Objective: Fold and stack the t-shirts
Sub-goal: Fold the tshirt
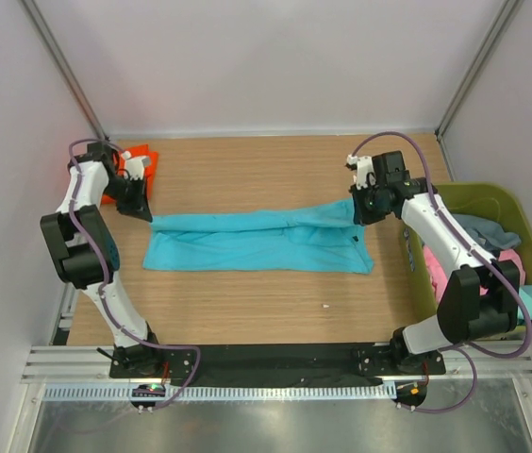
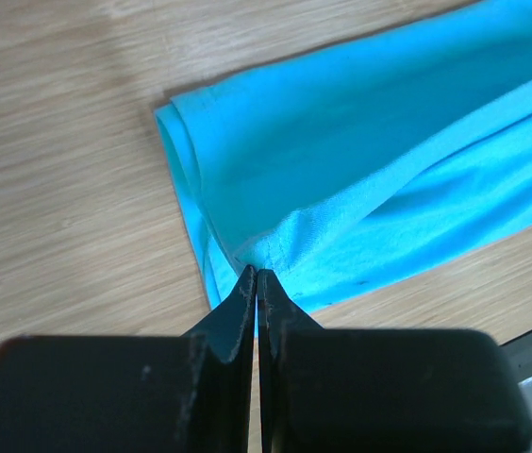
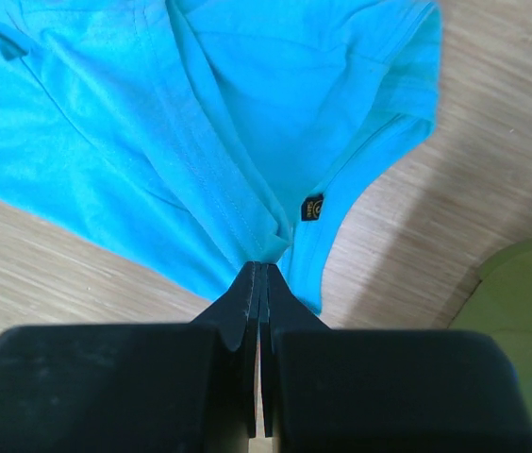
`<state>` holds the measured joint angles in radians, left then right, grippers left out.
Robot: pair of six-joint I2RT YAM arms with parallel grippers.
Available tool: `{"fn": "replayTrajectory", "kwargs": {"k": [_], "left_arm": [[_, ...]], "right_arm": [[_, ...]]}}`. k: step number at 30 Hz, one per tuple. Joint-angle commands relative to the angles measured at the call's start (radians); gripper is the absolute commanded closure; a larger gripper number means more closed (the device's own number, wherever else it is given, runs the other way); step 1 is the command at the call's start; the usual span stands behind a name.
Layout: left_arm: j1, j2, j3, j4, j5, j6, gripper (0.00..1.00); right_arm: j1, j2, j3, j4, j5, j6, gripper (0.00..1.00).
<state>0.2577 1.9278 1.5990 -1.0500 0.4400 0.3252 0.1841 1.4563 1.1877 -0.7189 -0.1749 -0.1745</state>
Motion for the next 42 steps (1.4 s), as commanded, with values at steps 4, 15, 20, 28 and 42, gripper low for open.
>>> {"fn": "replayTrajectory", "kwargs": {"k": [4,15,20,28,42], "left_arm": [[0.028,0.002,0.010,0.025,-0.024,-0.015,1.00],[0.032,0.050,-0.007,-0.007,-0.064,0.024,1.00],[0.037,0.054,-0.047,0.004,-0.066,0.020,1.00],[0.035,0.074,-0.053,0.008,-0.069,0.002,0.81],[0.005,0.077,0.153,-0.070,0.055,-0.086,0.56]], "right_arm": [[0.008,-0.008,-0.028,0.035,-0.037,0.035,0.99],[0.012,-0.023,-0.112,0.044,-0.034,0.030,0.99],[0.011,-0.053,-0.181,0.047,-0.043,0.046,0.99],[0.011,-0.076,-0.220,0.050,-0.038,0.050,0.72],[0.011,0.033,-0.027,0.044,-0.106,0.064,0.45]]}}
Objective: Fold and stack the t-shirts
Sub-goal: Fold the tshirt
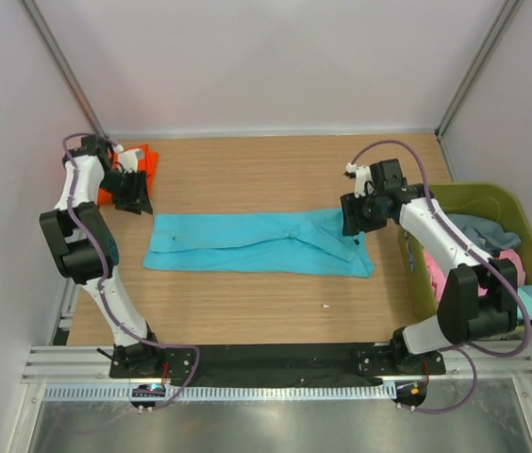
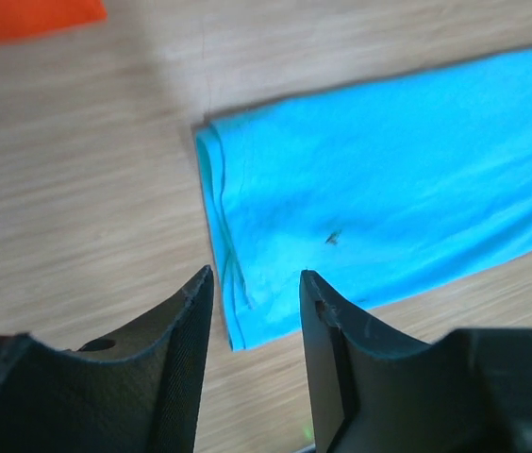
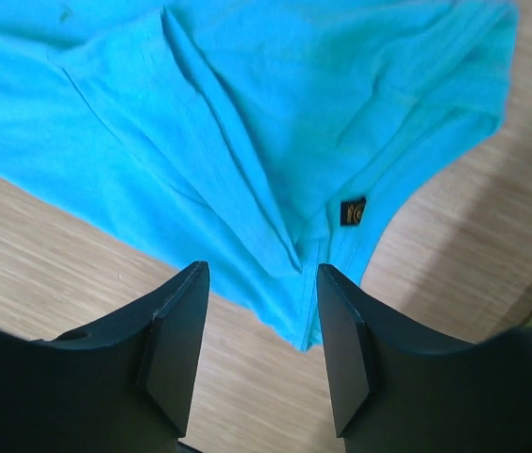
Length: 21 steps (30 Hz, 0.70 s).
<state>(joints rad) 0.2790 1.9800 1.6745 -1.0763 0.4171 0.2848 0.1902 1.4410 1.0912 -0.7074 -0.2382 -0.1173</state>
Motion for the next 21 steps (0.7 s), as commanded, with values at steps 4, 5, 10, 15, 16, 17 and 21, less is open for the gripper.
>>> {"fn": "replayTrajectory", "kwargs": {"k": [4,5,10,15,16,17,21], "left_arm": [[-0.061,0.072,0.094,-0.047,0.112,-0.072,0.60],[-0.072,0.080,0.088,-0.040,0.109,-0.075,0.61],[-0.141,0.126,0.091,-0.059,0.123,-0.096,0.65],[-0.182,0.146,0.047,-0.066,0.106,-0.090,0.66],[-0.181,0.146,0.042,-0.068,0.103,-0.098,0.66],[-0.179,0.148,0.034,-0.065,0.100,-0.102,0.66],[-0.181,0.140,-0.016,-0.047,0.094,-0.114,0.67]], "right_arm": [[0.006,0.168,0.192,0.039,-0.073,-0.015,0.47],[0.008,0.217,0.214,0.037,-0.076,-0.015,0.47],[0.017,0.335,0.329,0.033,-0.093,-0.004,0.49],[0.041,0.415,0.378,0.031,-0.101,0.004,0.49],[0.045,0.424,0.389,0.031,-0.104,0.005,0.49],[0.052,0.433,0.395,0.031,-0.105,0.007,0.49],[0.084,0.472,0.414,0.032,-0.107,0.008,0.50]]}}
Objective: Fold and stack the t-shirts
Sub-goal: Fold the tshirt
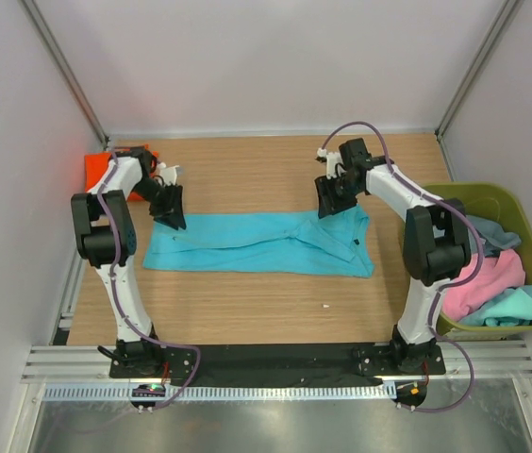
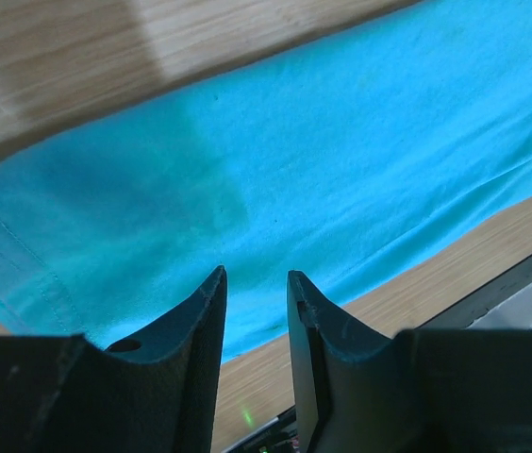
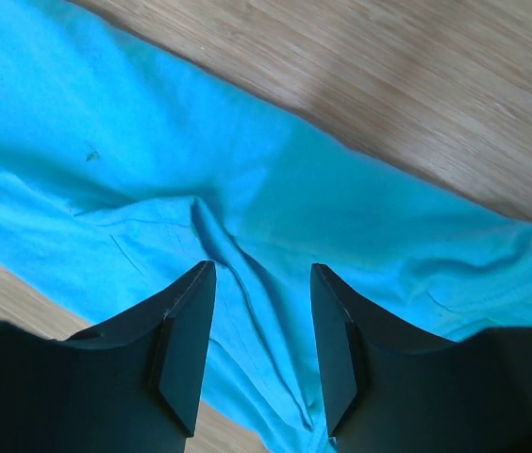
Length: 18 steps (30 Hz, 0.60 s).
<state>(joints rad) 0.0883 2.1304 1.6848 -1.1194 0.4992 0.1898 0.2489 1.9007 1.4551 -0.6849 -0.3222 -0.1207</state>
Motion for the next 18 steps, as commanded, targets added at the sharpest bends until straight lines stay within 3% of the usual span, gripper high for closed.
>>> {"fn": "replayTrajectory", "kwargs": {"k": [1,18], "left_arm": [[0.010,-0.016,-0.045,0.003,0.010,-0.023,0.67],[0.010,-0.010,-0.117,0.040,0.009,-0.041,0.69]], "right_arm": [[0.039,0.029,0.059,0.010,-0.025,0.015,0.50],[0.085,0.201,0.226,0.002,0.005,0.030,0.53]]}}
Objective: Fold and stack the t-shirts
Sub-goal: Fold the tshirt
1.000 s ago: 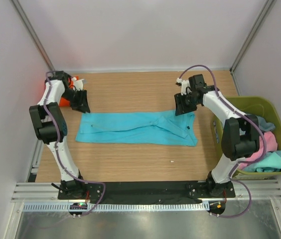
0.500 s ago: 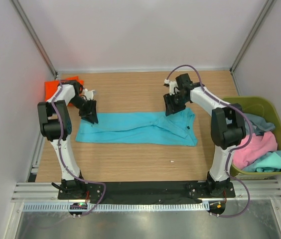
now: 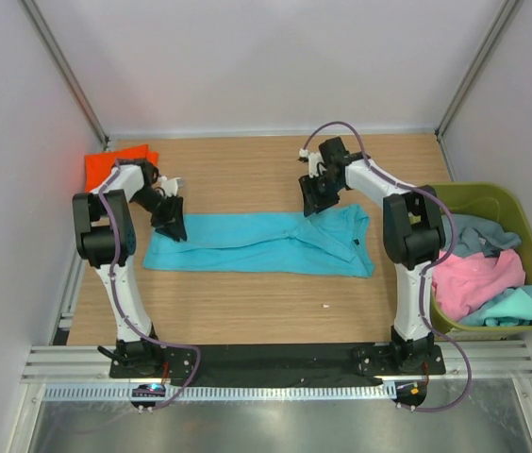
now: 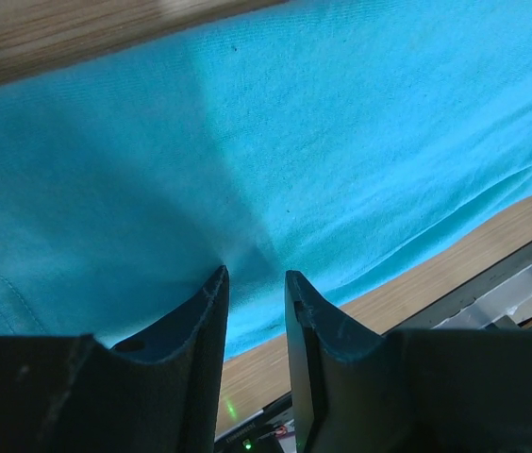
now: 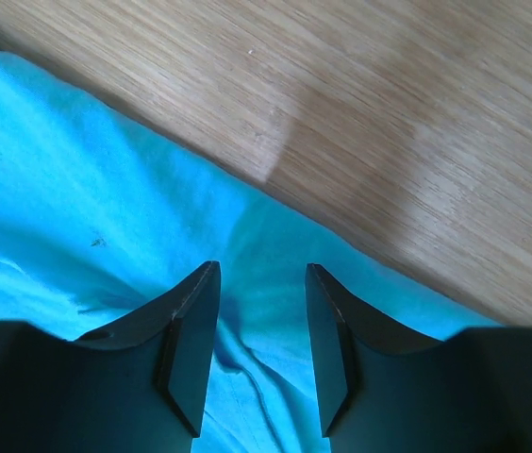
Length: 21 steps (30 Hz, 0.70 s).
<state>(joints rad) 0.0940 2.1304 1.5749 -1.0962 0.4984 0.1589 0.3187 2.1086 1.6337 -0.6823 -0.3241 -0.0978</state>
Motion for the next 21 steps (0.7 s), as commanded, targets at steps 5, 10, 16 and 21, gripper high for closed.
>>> {"fn": "replayTrajectory", "kwargs": {"k": [5,10,16,21], "left_arm": [[0.003,-0.007,0.000,0.021,0.011,-0.010,0.69],[0.004,-0.007,0.002,0.032,0.015,-0.010,0.69],[0.006,-0.024,-0.004,0.047,0.020,-0.007,0.69],[0.004,-0.021,-0.004,0.062,0.029,-0.016,0.69]], "right_arm": [[0.042,-0.065,-0.026,-0.010,0.030,-0.005,0.56],[0.088,-0.162,-0.132,-0.008,0.045,0.006,0.57],[0.129,-0.349,-0.290,-0.033,0.049,0.046,0.57],[0.131,-0.511,-0.451,-0.040,0.066,0.070,0.57]]}}
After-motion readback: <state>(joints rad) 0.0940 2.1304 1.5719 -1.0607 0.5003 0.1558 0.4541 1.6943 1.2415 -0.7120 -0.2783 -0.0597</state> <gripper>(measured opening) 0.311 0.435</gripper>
